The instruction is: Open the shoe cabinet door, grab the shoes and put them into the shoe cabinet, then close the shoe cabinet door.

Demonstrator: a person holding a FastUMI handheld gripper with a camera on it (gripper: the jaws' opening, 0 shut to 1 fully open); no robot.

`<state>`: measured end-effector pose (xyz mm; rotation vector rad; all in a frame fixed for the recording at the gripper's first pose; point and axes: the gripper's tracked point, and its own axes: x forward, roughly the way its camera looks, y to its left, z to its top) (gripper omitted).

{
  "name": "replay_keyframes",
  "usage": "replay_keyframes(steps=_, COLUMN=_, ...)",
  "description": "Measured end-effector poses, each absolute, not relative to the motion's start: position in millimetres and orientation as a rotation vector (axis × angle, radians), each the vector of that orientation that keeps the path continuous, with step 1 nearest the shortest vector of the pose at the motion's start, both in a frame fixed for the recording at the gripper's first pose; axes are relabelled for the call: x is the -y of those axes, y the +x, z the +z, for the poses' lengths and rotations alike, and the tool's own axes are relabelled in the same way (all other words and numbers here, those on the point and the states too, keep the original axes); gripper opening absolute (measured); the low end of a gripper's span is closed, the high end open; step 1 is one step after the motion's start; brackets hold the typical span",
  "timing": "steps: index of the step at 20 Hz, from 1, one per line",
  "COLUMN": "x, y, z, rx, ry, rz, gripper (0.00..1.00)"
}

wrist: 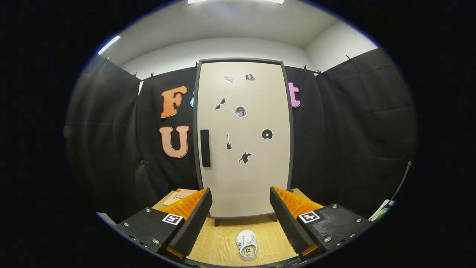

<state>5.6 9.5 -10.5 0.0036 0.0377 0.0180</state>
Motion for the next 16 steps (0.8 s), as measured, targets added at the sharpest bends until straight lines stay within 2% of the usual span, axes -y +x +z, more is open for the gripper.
replay_keyframes(steps=7, x=-24.6, y=20.0, z=-18.3, rx=-0.055, ry=-0.003, rz=0.036, gripper=0.97)
replay_keyframes(steps=16, x=-88.8, y=89.6, z=-16.2, rx=-0.042, ry=-0.032, rz=0.12, gripper=0.97)
